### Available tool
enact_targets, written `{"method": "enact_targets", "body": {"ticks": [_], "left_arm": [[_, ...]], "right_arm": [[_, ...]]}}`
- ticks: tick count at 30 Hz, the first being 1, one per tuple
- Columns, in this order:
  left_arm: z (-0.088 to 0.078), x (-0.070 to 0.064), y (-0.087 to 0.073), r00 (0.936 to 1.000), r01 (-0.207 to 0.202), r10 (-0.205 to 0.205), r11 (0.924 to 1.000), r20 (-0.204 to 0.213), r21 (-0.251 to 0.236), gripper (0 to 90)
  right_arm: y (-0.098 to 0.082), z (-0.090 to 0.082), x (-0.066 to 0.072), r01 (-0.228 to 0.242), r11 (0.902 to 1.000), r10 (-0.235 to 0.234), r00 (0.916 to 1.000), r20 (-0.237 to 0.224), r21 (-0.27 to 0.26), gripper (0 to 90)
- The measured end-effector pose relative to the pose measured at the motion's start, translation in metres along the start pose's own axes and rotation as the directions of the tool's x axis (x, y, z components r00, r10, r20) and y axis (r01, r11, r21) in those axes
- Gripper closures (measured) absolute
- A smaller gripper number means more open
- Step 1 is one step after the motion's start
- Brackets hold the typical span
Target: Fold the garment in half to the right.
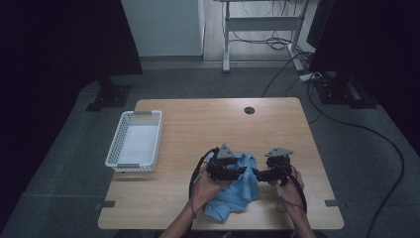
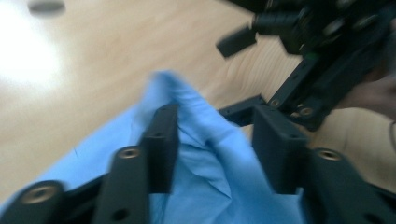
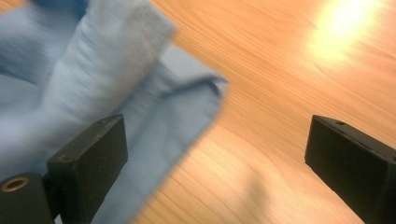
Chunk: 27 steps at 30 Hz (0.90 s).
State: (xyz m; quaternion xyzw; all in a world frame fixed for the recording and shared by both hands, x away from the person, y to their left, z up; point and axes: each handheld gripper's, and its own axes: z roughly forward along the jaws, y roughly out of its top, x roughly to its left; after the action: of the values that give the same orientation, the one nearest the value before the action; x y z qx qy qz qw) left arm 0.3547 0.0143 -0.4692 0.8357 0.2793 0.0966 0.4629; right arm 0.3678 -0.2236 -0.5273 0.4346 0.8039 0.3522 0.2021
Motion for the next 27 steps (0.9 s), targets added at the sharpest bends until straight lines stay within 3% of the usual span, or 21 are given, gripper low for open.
{"method": "enact_targets", "body": {"ticks": [5,10,15,21,27], "left_arm": [[-0.022,0.007,0.011,0.9999,-0.007,0.007,0.9992,-0.012,-0.039,38.8],[-0.036,0.024,0.006,0.9981,-0.026,0.025,0.9993,-0.057,-0.027,35.6],[-0.033,0.041,-0.012,0.9935,-0.019,0.021,0.9996,-0.112,0.023,33.4],[-0.019,0.048,-0.038,0.9878,-0.042,0.056,0.994,-0.145,0.101,30.8],[-0.024,0.053,-0.061,0.989,-0.016,0.03,0.9951,-0.145,0.098,27.9]], "right_arm": [[-0.012,-0.006,-0.012,-0.027,0.9996,0.027,0.9996,0.006,0.008,5.8],[-0.021,-0.013,-0.017,-0.049,0.9988,0.049,0.9988,0.0,0.006,6.1],[-0.025,-0.02,-0.019,-0.061,0.9981,0.061,0.9978,-0.027,-0.001,6.2],[-0.031,-0.028,-0.02,-0.07,0.9974,0.07,0.9962,-0.052,-0.013,5.8],[-0.04,-0.033,-0.022,-0.072,0.9971,0.071,0.9958,-0.058,-0.023,5.7]]}}
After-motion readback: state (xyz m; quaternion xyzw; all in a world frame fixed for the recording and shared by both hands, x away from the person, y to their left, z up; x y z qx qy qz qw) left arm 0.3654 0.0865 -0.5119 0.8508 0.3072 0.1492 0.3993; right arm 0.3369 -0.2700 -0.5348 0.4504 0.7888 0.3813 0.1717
